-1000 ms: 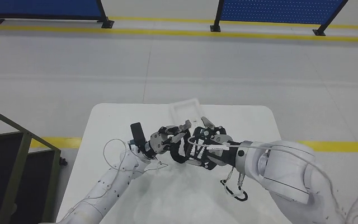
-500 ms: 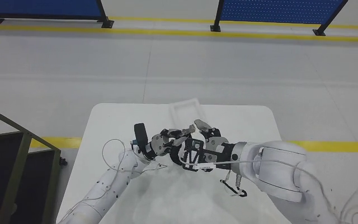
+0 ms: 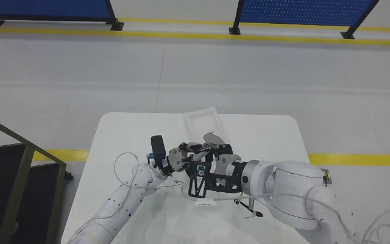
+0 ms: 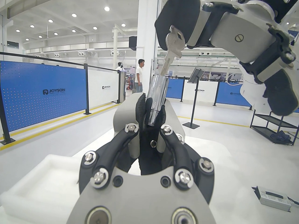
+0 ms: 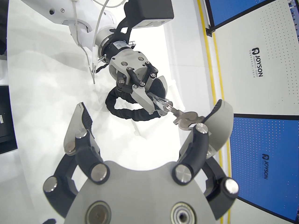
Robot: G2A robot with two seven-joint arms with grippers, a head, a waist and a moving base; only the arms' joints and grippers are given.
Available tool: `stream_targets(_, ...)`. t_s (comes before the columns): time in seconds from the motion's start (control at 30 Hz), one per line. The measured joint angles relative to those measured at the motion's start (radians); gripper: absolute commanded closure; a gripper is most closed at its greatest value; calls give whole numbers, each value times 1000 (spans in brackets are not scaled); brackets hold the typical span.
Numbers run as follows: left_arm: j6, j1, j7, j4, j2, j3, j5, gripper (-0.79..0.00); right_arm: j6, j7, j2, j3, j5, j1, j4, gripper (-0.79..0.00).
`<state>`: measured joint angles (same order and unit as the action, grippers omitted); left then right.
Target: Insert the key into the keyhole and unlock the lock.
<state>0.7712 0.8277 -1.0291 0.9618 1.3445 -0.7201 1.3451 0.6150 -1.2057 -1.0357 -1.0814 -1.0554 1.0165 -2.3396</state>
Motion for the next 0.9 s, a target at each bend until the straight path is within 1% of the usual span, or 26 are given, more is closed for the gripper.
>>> stream_targets(0.23, -4, -1, -1, -1, 3, -6, 26, 0, -57, -57, 8, 84, -52, -59, 30, -785)
stream_targets(0.47, -5, 1, -4, -1, 3, -16, 48, 0, -100, -99, 24, 112, -50, -105, 44, -785)
stream_targets(0.6, -2, 1, -1, -7, 1, -30, 53, 0, -85, -84, 41, 117, -64, -124, 38, -785)
stream_targets(0.9, 9, 9, 26, 6, -2, -49, 55, 0, -27, -27, 100, 144, -84, -150, 16, -785)
